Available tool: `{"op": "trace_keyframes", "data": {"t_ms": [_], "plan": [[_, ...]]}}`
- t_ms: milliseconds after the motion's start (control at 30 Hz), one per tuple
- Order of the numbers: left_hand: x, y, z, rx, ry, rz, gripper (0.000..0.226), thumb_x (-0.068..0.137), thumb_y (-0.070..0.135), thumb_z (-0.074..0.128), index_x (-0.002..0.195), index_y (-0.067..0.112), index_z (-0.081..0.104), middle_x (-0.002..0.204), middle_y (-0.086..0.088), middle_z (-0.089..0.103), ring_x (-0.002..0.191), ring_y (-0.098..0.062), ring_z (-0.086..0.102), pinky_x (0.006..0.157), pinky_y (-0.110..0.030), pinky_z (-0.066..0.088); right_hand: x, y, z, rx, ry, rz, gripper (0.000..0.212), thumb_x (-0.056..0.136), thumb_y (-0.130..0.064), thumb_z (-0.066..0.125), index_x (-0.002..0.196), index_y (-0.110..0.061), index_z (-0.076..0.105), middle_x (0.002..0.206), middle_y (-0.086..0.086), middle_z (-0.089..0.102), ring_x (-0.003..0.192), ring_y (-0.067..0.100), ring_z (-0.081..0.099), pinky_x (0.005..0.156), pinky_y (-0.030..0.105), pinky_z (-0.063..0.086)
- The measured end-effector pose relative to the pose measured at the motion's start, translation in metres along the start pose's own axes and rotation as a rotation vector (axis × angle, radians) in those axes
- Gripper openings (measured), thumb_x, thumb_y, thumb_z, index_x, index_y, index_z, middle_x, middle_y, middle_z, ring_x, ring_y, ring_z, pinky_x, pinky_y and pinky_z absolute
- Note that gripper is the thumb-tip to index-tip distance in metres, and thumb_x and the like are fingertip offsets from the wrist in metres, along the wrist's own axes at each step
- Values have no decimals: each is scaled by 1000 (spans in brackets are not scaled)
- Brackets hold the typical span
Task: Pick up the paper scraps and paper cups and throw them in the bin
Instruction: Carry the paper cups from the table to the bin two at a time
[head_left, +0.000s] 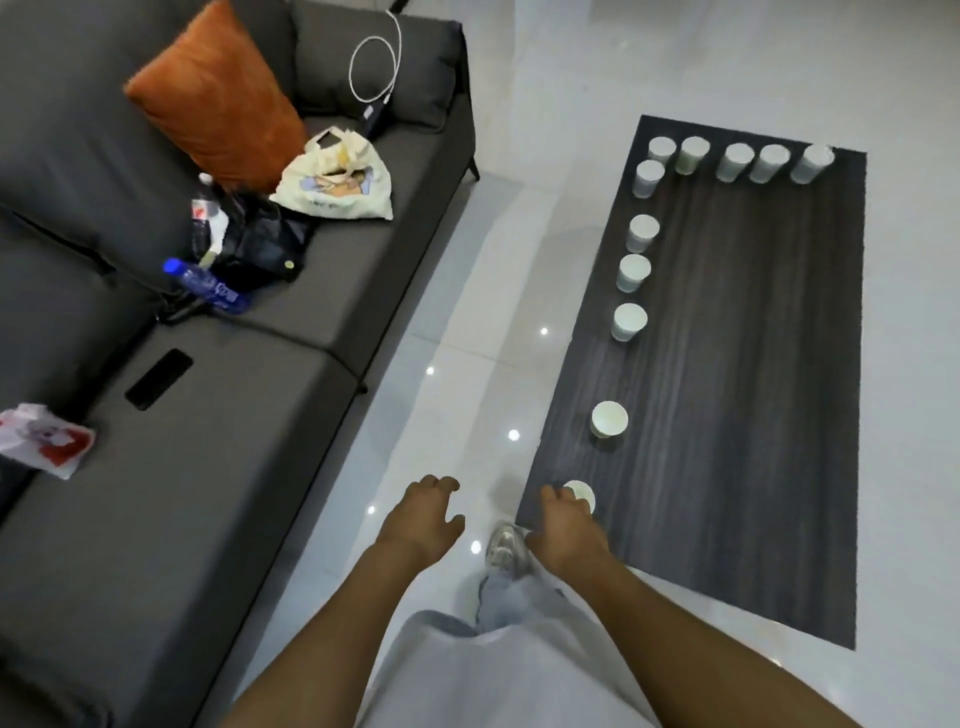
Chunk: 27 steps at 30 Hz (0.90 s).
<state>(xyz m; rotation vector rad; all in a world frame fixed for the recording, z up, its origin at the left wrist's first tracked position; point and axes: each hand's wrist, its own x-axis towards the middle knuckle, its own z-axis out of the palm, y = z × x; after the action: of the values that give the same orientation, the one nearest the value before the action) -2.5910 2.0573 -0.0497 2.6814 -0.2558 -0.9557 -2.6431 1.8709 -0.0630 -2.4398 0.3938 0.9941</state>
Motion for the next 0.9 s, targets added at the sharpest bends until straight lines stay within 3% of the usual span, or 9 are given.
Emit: {"op": "trace_keyframes", "data": {"t_ms": [367,567,900], "plan": [[120,82,-46,217,-241,337,48,93,27,51,139,17,41,132,-5,47,120,-23,46,90,-29,45,35,33,-27,389,80,341,60,92,-29,58,144,-20,30,148,7,33,133,29,34,107,41,37],[187,132,-55,378,-371,537,33,90,23,56,122,13,55,118,-8,55,108,-24,54,89,-24,44,56,37,-23,598,155,584,63,90,-33,61,144,-22,30,146,6,37,132,29,37,107,41,37],[276,182,-54,708,-541,866,40,92,31,57,129,21,49,135,-3,50,120,-23,50,102,-30,41,104,11,-23,949,302,948,62,91,-34,61,143,-22,29,148,4,35,132,26,38,107,37,38]]}}
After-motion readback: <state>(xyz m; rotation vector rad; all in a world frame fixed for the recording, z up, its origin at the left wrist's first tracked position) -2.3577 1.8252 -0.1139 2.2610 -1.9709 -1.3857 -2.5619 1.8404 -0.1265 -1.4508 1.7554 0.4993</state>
